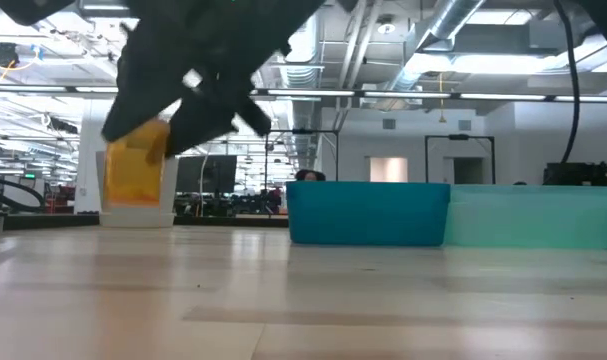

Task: Pick and place medicine bottles into bin by pill shape (circle, oval)
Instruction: Put the large orange pill bottle into the blue bin

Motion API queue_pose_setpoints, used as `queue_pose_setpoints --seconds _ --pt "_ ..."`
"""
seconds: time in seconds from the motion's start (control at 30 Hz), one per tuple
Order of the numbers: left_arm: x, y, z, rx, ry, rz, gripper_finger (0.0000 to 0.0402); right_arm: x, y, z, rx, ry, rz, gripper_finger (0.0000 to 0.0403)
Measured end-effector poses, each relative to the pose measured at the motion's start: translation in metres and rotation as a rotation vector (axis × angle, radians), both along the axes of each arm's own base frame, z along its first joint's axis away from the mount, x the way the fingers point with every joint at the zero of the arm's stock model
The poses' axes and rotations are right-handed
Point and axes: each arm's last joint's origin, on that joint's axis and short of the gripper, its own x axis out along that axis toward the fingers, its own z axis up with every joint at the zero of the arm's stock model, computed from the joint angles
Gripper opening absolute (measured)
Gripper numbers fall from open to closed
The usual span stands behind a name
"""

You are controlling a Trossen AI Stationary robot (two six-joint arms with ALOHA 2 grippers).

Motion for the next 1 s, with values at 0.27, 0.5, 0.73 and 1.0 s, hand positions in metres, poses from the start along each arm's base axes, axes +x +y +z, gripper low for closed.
queue_pose_setpoints --seconds 0.27,0.5,0.73,1.0 --pt "0.0 0.0 0.0 0.008 -0.005 0.001 0.03 -0.035 -0.022 0.073 -0.171 0.038 -0.032 0.0222" --pt "0.001 0.001 0.0 0.017 -0.018 0.018 0.03 -0.087 -0.064 0.127 -0.239 0.066 -0.098 0.0204" --pt "0.001 0.001 0.0 0.027 -0.026 0.035 0.03 -0.162 -0.098 0.11 -0.221 0.091 -0.33 0.0221" --pt "0.002 0.003 0.001 0.052 -0.048 0.078 0.03 -0.201 -0.115 0.04 -0.102 0.031 -0.479 0.0217"
